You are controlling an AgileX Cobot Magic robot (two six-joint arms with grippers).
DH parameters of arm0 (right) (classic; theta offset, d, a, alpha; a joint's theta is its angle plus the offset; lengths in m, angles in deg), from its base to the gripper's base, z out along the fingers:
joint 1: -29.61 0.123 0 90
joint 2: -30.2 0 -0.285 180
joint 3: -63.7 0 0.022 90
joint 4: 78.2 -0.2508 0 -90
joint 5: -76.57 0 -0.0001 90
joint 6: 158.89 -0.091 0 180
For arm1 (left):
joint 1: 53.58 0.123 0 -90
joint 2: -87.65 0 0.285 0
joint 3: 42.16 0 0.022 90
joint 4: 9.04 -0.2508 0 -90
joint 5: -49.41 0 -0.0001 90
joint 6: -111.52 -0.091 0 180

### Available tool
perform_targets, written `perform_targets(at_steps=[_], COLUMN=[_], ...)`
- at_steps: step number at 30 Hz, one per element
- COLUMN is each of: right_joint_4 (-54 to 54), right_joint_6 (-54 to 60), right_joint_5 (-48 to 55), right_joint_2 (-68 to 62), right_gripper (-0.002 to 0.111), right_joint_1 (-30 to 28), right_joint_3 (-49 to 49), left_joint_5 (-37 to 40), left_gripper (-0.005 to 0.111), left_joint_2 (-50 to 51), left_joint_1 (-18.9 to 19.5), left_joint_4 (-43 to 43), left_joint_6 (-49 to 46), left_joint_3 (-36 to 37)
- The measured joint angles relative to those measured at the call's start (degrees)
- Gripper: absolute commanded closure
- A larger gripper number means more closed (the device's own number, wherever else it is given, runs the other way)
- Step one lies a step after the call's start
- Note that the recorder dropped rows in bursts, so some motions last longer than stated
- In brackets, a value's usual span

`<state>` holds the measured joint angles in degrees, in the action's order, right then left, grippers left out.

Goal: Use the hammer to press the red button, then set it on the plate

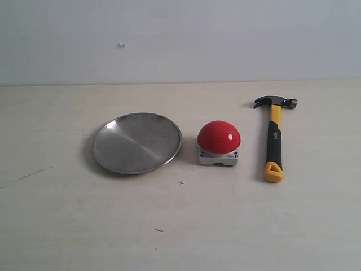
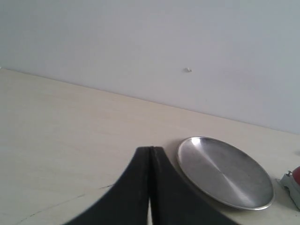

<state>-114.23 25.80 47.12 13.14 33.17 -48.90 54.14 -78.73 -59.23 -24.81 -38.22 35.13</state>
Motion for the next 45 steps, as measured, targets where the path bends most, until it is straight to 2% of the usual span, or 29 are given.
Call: perform_targets(at_steps=[3,6,10,14,17,20,26,30,35,40,43,44,45], right_joint_4=[-4.7,-6.3,-8.8,-9.7,-5.5,3.6,32.4,43.9,41.5,36.5,35.2,35.0,34.7], right_joint_6=[8.5,14.1,23.5,25.6,22.4,15.4,-14.2,-21.2,-20.0,-20.3,-20.6,-20.6,-20.7], right_joint_5=[-1.7,1.6,17.5,33.6,40.1,45.0,59.7,75.0,93.2,97.4,98.2,98.5,98.9], right_joint_2=[-12.4,-29.1,-51.4,-69.9,-79.5,-86.0,-95.0,-101.8,-111.1,-118.6,-122.1,-123.1,-125.4], right_gripper=[0.108,0.108,0.108,0.108,0.108,0.108,0.108,0.108,0.108,0.106,0.098,0.089,0.084], right_joint_1=[0.0,0.0,0.0,0.0,-0.1,-1.1,-5.2,-6.1,-6.1,-6.1,-6.1,-6.1,-6.1], right_joint_3=[-10.3,-22.4,-40.4,-54.2,-61.1,-66.3,-75.6,-82.6,-93.2,-100.2,-103.8,-105.0,-107.4], left_joint_5=[0.0,0.0,0.0,0.0,0.0,0.0,0.0,0.0,0.0,0.0,0.0,0.0,0.0], left_gripper=[0.107,0.107,0.107,0.107,0.107,0.107,0.107,0.107,0.107,0.107,0.107,0.107,0.107], left_joint_2=[0.0,0.0,0.0,0.0,0.0,0.0,0.0,0.0,0.0,0.0,0.0,0.0,0.0], left_joint_1=[0.0,0.0,0.0,0.0,0.0,0.0,0.0,0.0,0.0,0.0,0.0,0.0,0.0], left_joint_4=[0.0,0.0,0.0,0.0,0.0,0.0,0.0,0.0,0.0,0.0,0.0,0.0,0.0], left_joint_6=[0.0,0.0,0.0,0.0,0.0,0.0,0.0,0.0,0.0,0.0,0.0,0.0,0.0], left_joint_3=[0.0,0.0,0.0,0.0,0.0,0.0,0.0,0.0,0.0,0.0,0.0,0.0,0.0])
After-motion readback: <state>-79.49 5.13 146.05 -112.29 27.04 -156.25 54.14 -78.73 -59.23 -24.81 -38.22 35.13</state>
